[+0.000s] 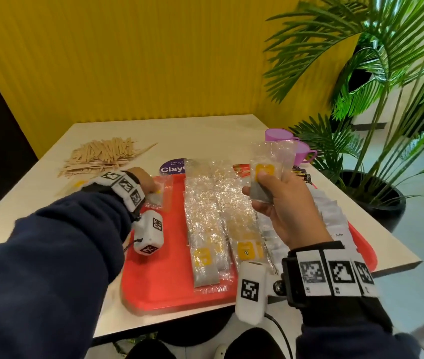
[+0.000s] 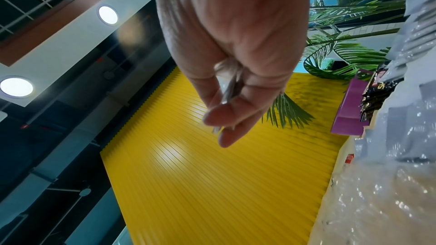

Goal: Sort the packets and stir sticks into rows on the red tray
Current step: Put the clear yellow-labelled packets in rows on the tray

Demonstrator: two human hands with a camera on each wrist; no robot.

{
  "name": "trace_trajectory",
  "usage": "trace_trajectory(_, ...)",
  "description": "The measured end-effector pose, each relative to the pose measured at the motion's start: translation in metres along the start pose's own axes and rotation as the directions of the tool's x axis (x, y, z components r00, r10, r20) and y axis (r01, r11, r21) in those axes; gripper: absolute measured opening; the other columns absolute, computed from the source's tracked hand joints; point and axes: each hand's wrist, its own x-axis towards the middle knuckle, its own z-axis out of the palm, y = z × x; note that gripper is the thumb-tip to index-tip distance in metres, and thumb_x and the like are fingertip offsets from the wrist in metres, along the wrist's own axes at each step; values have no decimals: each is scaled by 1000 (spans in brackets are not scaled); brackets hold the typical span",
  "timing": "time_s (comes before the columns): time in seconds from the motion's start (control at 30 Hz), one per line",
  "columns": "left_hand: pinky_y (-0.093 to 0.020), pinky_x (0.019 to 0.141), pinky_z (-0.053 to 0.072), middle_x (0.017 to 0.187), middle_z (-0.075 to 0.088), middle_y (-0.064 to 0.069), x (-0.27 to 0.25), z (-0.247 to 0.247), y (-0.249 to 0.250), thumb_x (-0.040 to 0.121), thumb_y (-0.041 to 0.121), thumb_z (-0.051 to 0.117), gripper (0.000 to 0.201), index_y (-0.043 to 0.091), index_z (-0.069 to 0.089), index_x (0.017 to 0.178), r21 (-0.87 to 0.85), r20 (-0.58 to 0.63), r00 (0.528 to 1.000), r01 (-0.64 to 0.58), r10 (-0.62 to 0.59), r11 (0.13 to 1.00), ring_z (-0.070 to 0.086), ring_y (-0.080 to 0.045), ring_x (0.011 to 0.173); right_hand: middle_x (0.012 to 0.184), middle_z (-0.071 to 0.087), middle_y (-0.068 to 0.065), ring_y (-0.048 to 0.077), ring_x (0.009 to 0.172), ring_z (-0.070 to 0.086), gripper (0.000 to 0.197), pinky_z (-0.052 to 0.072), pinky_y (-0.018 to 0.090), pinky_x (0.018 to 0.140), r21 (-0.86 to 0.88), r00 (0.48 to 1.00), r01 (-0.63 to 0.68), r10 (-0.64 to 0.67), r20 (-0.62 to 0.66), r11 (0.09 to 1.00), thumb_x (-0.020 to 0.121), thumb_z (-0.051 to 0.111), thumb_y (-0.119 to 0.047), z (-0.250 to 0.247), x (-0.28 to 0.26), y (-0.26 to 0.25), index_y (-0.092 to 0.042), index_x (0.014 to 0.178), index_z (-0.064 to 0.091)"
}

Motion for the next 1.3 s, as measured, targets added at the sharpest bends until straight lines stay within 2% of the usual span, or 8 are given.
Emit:
trace_trajectory(0.2, -31, 65, 39, 65, 45, -7, -18, -14, -6, 99, 28, 38, 39, 5, 49, 69, -334, -327, 931, -275, 163, 902, 46, -23, 70, 77, 62, 1, 8, 63, 62, 8, 46, 17, 49, -79, 998, 1, 4, 68, 997, 94, 51, -14, 18, -1, 9, -17, 89, 56)
trace_trajectory(0.33, -28, 51, 24, 58, 35, -3, -43, -5, -2, 99, 28, 41, 43, 11, 37, 59, -401, -459, 847, -467, 268, 788, 32, -15, 53, 70, 62, -3, 1, 56, 60, 12, 46, 16, 52, -94, 992, 22, -10, 129, 995, 93, 51, -11, 36, -4, 13, -17, 85, 58)
trace_trajectory(0.53, -26, 52, 27, 55, 38, 5, -66, 14, -2, 98, 22, 44, 40, 18, 41, 58, -474, -515, 767, -626, 382, 619, 37, -8, 52, 80, 65, 3, 15, 70, 60, 13, 46, 28, 65, -22, 964, -50, 54, 259, 999, 92, 50, -10, 60, -11, 14, -16, 92, 62)
trace_trajectory(0.7, -18, 59, 38, 70, 59, 6, -77, 16, -12, 97, 14, 45, 25, 11, 64, 82, -536, -442, 744, -667, 502, 517, 48, 1, 62, 89, 66, 6, 16, 75, 65, 24, 51, 30, 69, -32, 919, -116, 120, 376, 993, 93, 49, -14, 74, -14, 16, -7, 114, 59)
trace_trajectory(0.87, -25, 59, 34, 67, 48, 2, -81, 13, -29, 96, 15, 44, 26, 19, 49, 71, -525, -547, 754, -647, 364, 553, 41, -8, 62, 87, 66, 8, 19, 75, 64, 16, 53, 26, 57, -39, 889, -179, 179, 421, 983, 94, 48, -11, 93, -15, 22, -11, 104, 60)
trace_trajectory(1.07, -43, 80, 47, 94, 60, -19, -85, 16, -47, 98, 27, 39, 29, 3, 56, 102, -719, -457, 835, -550, 307, 425, 55, -26, 82, 77, 66, -2, 4, 55, 63, 15, 45, 16, 43, -15, 910, -125, 121, 396, 992, 92, 50, -1, 115, -19, 26, -15, 97, 51)
trace_trajectory(1.2, -30, 73, 46, 89, 53, -13, -90, 7, -58, 101, 26, 35, 37, -5, 53, 106, -781, -329, 876, -463, 354, 419, 51, -19, 80, 109, 63, 11, 18, 78, 65, 32, 50, 22, 49, -32, 943, -134, 137, 302, 991, 88, 58, -1, 124, -15, 36, -13, 115, 47)
trace_trajectory(1.3, -22, 67, 44, 88, 58, -1, -83, 1, -76, 98, 29, 42, 28, 7, 60, 100, -706, -316, 896, -442, 312, 553, 52, -10, 76, 94, 67, 9, 17, 73, 67, 20, 51, 23, 53, -71, 931, -124, 140, 336, 990, 88, 56, 0, 128, -17, 35, -8, 106, 57)
